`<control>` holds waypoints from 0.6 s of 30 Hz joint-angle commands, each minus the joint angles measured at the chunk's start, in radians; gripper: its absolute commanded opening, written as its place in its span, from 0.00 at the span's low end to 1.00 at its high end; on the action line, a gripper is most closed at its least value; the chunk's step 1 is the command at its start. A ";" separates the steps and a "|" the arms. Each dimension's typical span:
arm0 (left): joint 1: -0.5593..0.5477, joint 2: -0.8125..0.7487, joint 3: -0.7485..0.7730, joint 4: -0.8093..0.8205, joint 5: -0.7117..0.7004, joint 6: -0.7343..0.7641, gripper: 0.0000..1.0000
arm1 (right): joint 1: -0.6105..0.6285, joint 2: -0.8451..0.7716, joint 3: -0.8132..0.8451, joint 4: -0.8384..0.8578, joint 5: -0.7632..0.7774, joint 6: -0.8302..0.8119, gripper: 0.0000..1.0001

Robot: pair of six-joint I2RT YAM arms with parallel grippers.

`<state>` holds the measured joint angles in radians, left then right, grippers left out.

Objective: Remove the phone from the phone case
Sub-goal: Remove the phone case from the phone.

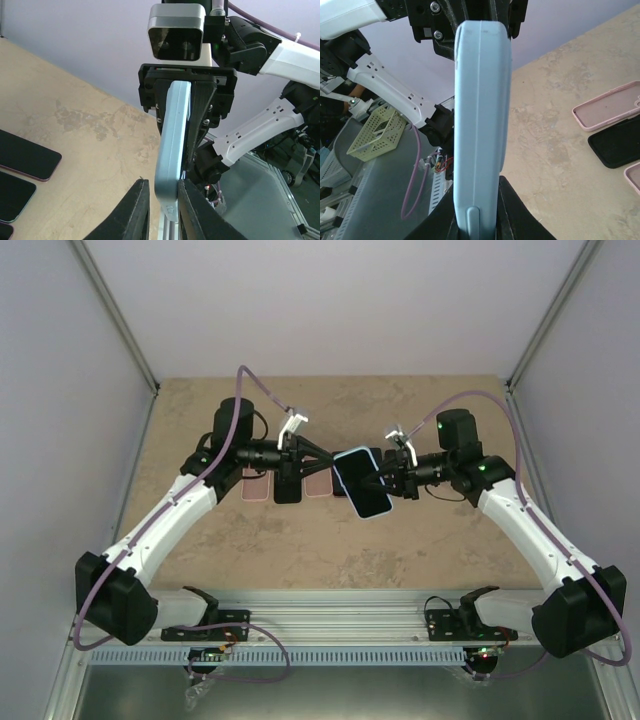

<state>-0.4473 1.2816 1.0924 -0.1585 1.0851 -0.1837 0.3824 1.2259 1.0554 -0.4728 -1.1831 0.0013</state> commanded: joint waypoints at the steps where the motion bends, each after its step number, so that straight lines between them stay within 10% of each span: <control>1: -0.001 0.023 0.036 -0.020 -0.103 0.007 0.15 | 0.007 -0.025 0.017 0.018 -0.087 -0.014 0.00; 18: -0.001 0.039 0.020 -0.030 -0.133 0.029 0.12 | 0.015 -0.028 0.031 -0.005 -0.147 -0.043 0.01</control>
<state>-0.4603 1.2942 1.1057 -0.1989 1.0344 -0.1707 0.3714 1.2259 1.0554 -0.5125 -1.1648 -0.0078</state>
